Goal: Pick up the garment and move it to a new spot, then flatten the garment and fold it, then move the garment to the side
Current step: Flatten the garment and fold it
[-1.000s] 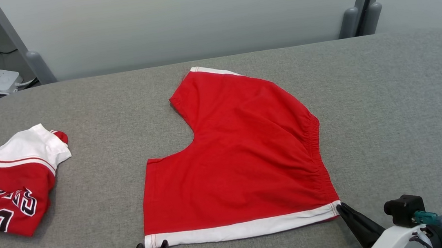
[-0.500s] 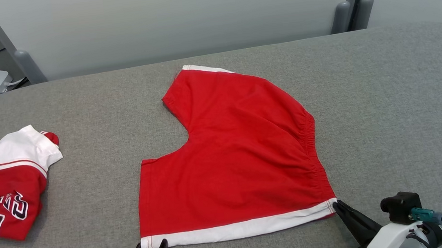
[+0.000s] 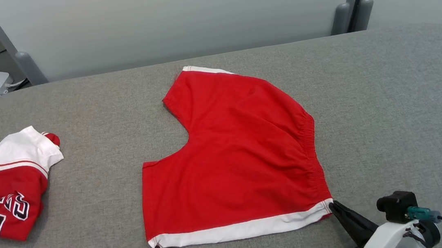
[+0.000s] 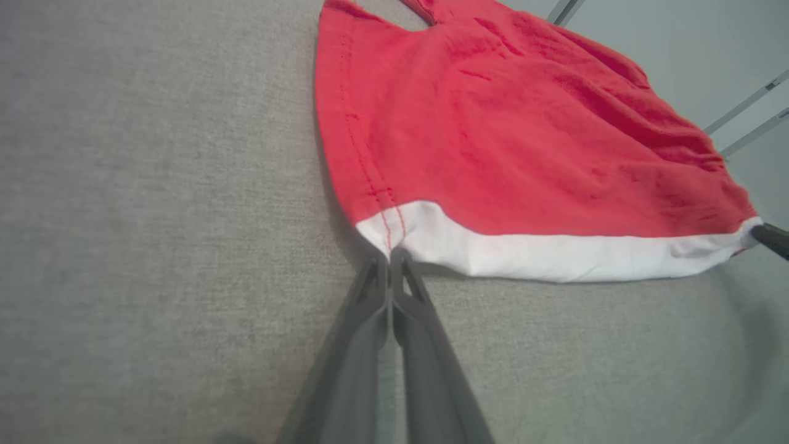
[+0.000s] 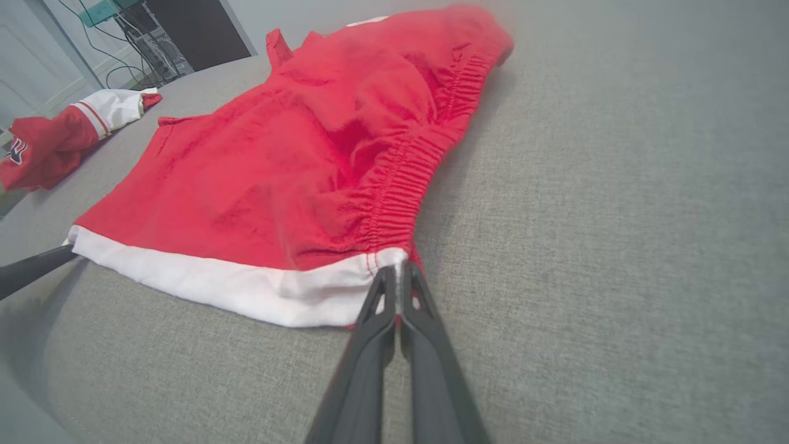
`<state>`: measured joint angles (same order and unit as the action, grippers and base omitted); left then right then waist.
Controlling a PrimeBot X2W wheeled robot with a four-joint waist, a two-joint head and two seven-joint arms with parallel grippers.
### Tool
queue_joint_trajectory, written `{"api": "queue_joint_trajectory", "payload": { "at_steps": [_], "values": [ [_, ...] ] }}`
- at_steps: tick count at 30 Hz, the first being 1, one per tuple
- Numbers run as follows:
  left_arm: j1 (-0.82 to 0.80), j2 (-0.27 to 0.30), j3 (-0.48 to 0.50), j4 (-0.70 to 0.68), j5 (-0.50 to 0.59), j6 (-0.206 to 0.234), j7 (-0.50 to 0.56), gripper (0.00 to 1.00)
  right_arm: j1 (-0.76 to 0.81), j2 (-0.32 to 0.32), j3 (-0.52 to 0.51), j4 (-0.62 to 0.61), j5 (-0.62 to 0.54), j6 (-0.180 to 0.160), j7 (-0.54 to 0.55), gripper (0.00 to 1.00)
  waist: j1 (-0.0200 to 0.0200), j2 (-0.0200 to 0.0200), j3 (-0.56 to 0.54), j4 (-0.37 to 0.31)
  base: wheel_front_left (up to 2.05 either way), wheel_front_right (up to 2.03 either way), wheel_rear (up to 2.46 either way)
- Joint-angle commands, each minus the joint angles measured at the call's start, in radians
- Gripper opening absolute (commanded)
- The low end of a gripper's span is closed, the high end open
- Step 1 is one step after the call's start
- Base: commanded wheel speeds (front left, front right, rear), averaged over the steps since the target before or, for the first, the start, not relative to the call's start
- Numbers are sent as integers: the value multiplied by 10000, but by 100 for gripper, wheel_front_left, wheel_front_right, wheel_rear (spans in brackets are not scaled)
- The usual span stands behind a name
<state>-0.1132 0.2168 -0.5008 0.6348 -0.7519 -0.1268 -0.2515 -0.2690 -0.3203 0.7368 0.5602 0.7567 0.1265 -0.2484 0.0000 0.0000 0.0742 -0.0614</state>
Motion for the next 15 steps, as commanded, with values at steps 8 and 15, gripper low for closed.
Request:
{"api": "queue_joint_trajectory", "payload": {
  "at_steps": [8,15],
  "values": [
    [-167,770,-643,-155,-1100,-38,-103,0,-207,-589,731,-236,910,42,-134,0,0,0,-768,222,0,0,0],
    [-103,1025,-957,-327,-1404,-38,-103,0,-155,-703,1030,-621,1260,42,-134,0,0,0,-980,286,0,0,0]
  ]
}}
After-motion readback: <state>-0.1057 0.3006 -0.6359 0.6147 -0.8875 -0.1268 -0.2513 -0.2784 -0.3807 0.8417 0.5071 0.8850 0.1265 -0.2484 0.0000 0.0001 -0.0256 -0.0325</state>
